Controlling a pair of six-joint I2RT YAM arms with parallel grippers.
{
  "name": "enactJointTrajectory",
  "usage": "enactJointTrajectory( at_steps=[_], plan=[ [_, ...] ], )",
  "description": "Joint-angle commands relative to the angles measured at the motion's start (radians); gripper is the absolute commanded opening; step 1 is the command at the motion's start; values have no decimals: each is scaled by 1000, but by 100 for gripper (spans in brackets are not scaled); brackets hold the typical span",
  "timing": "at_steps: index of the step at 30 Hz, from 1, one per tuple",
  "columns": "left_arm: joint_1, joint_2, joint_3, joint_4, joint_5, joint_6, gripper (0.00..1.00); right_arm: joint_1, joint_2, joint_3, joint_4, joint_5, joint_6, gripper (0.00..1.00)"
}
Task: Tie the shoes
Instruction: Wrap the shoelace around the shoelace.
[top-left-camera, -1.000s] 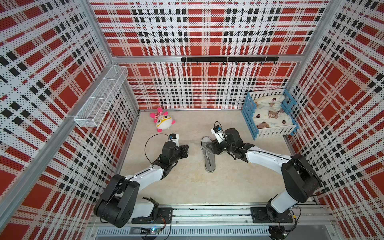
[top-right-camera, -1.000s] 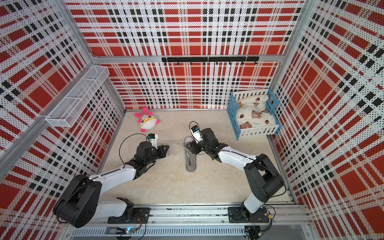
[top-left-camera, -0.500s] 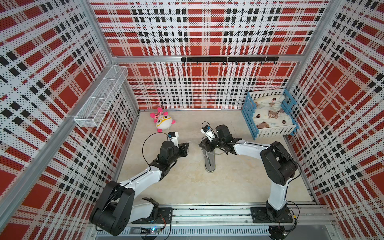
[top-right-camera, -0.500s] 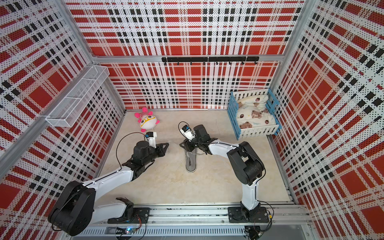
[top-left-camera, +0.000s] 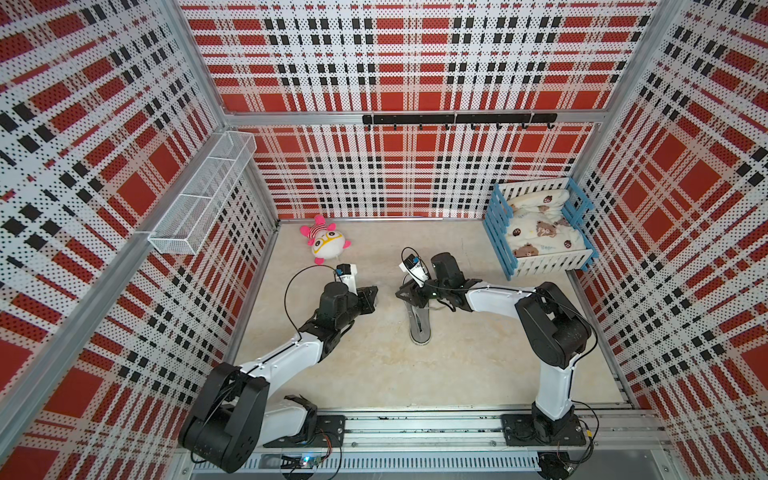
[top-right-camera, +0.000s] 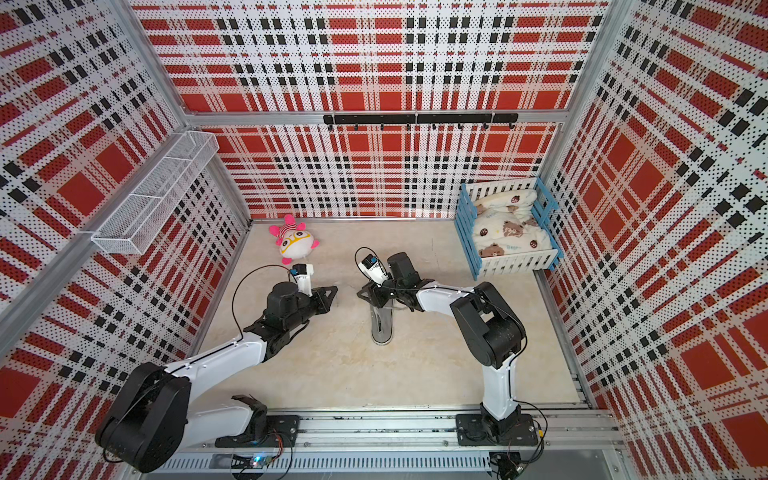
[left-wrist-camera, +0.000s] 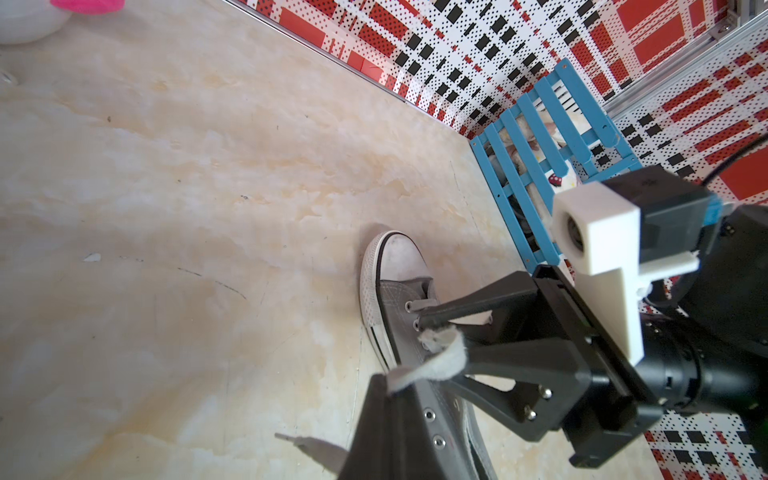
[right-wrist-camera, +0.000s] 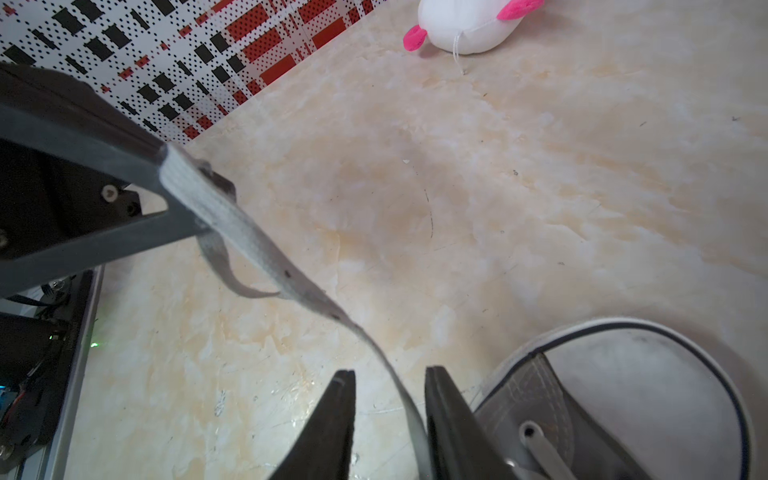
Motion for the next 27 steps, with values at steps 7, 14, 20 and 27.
enactJointTrajectory(
  at_steps=[7,14,20,27],
  plan=[
    [4,6,13,-2,0,19,0,2,20,30,39,-41,20,20],
    [2,30,4,14,-5,19,0,2,-17,-4,63,-16,34,0],
    [-31,115,-18,34,-66,35,0,-8,-84,-51,58,47,50,0],
    [-125,218,-9,40,-151,81,8,-23,-133,-79,27,102,94,0]
  ],
)
